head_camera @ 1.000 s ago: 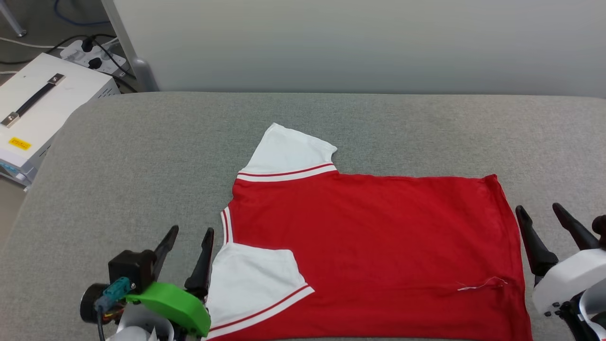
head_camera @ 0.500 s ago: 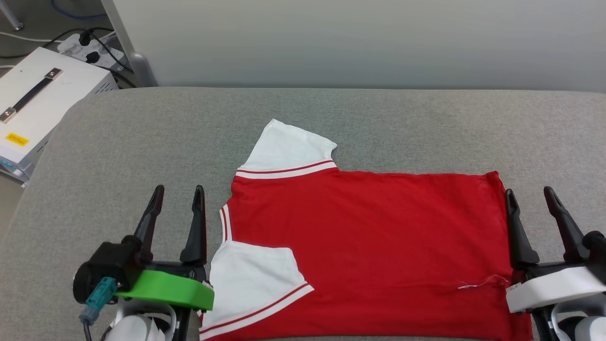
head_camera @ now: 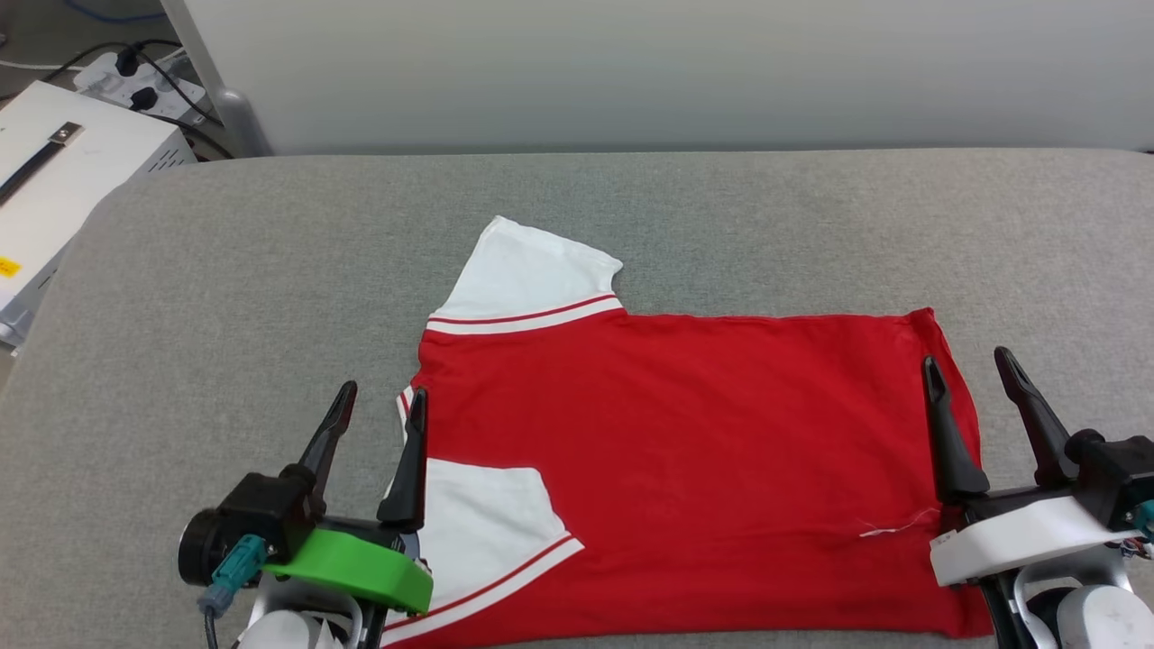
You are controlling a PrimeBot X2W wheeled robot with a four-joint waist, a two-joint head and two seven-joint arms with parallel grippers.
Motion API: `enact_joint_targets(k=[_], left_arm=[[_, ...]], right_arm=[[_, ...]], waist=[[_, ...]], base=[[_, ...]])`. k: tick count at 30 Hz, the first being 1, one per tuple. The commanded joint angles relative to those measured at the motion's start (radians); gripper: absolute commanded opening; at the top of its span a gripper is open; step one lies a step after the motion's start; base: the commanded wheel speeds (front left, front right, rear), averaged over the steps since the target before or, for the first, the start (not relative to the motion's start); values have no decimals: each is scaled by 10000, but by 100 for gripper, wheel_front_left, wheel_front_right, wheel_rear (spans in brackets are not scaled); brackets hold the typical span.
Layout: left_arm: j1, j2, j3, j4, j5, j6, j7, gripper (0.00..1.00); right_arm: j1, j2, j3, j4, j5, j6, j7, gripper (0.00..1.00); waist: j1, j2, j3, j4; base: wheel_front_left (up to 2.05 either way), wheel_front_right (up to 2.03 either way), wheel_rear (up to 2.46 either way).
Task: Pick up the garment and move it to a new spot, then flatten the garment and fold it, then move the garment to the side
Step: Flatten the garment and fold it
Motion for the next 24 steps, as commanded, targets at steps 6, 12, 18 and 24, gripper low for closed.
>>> enact_joint_targets(k=[6,12,18,24], left_arm=[[-1303,375,-172,1006,-131,-121,291,100],[-3537,1200,-611,1695,-470,-144,1779,100],[-6186,2443,-1875,2213,-1782,-149,4709,100],[-8697,3655,-3103,2855,-3250,-150,7904,100]], right_arm=[[-445,72,208,-112,-95,-7,-54,100],[-924,198,493,-191,-175,-7,-103,100],[-1408,379,800,-168,-176,-7,-341,100],[-1801,539,998,-16,-46,-7,-586,100]], waist=[[0,119,952,-616],[0,119,2069,-1207],[0,119,3099,-1821],[0,119,3830,-2296]], base=[[0,0,0],[0,0,0],[0,0,0],[0,0,0]])
